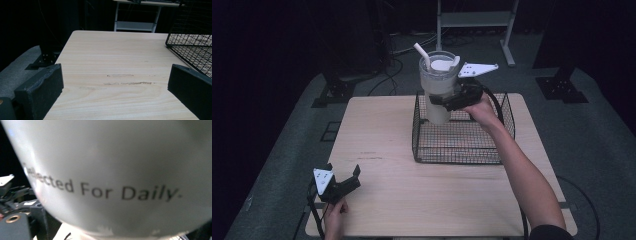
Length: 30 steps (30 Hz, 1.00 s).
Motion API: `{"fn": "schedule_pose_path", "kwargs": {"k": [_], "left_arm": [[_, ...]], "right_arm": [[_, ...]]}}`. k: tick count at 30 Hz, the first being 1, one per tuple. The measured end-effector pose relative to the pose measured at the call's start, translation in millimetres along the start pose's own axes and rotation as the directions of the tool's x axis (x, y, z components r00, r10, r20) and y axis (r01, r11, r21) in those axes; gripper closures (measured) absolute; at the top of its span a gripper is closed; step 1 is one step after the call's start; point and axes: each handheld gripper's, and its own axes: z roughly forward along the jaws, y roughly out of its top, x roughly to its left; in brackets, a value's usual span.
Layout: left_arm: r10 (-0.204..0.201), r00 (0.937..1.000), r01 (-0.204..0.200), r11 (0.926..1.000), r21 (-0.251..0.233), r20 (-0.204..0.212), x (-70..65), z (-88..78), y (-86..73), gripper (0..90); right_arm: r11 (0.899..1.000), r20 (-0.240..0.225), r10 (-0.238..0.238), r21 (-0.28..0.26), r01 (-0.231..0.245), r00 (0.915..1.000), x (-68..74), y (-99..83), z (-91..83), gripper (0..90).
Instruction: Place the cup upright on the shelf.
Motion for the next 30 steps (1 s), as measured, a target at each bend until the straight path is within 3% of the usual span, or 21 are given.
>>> {"fn": "schedule_pose_path", "kwargs": {"k": [8,17,30], "left_arm": [[-0.002,1.0,0.002,1.0,-0.001,0.001,0.3,0.0,0.0,0.0],[0.004,1.0,-0.004,1.0,-0.002,0.005,0.4,-0.2,0.0,0.0],[0.0,0.9999,0.0,1.0,-0.002,0.014,0.7,-0.3,0.0,0.0]], "right_arm": [[0.999,-0.01,0.031,0.024,-0.031,0.9995,-14.8,-18.7,10.7,7.9],[0.997,-0.026,0.059,0.046,-0.058,0.9979,-21.9,-39.5,20.3,7.9],[0.991,0.002,0.108,0.073,-0.108,0.9941,-31.2,-70.5,29.9,7.9]]}}
